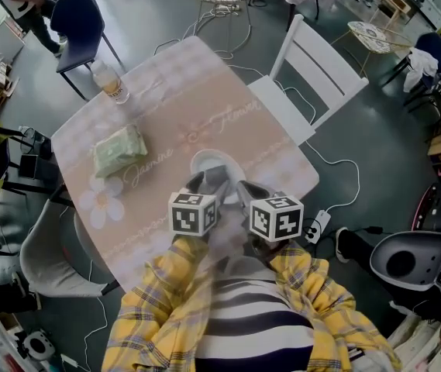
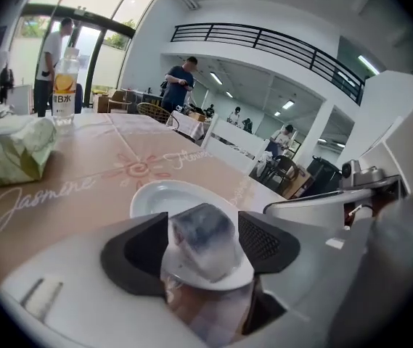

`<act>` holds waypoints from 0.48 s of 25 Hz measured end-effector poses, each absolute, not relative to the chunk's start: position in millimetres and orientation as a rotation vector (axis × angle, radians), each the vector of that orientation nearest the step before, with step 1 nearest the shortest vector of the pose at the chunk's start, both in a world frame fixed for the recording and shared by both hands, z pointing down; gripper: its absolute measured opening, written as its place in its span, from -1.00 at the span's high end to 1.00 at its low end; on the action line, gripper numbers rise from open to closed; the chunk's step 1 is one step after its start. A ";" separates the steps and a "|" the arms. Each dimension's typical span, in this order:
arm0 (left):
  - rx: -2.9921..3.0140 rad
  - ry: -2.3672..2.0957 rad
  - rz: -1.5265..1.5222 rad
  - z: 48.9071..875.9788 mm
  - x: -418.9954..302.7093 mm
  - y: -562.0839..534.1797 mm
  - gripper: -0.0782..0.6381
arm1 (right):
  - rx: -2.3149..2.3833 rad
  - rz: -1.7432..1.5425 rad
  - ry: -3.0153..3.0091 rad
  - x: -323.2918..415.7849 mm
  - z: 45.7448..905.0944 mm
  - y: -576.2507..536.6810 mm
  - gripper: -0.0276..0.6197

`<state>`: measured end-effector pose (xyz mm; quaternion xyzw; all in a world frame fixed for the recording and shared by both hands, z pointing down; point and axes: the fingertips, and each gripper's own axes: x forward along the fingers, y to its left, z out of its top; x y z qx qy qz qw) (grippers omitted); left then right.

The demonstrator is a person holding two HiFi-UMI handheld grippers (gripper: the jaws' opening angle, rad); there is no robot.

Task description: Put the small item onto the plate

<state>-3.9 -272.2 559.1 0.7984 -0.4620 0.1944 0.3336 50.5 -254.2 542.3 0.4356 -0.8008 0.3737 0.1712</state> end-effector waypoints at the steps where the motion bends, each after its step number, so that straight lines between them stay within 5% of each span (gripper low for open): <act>1: 2.093 -1.222 0.516 558.5 -6.3 -272.9 -0.08 | 1.242 1.060 -2.274 50.3 542.0 -253.9 0.91; 3: 2.121 -1.245 0.541 556.7 -11.5 -270.9 -0.11 | 1.256 1.057 -2.278 50.6 540.7 -252.9 0.91; 12: 2.208 -1.320 0.461 526.9 -28.8 -250.0 0.56 | 1.286 1.064 -2.277 51.1 537.7 -241.2 0.91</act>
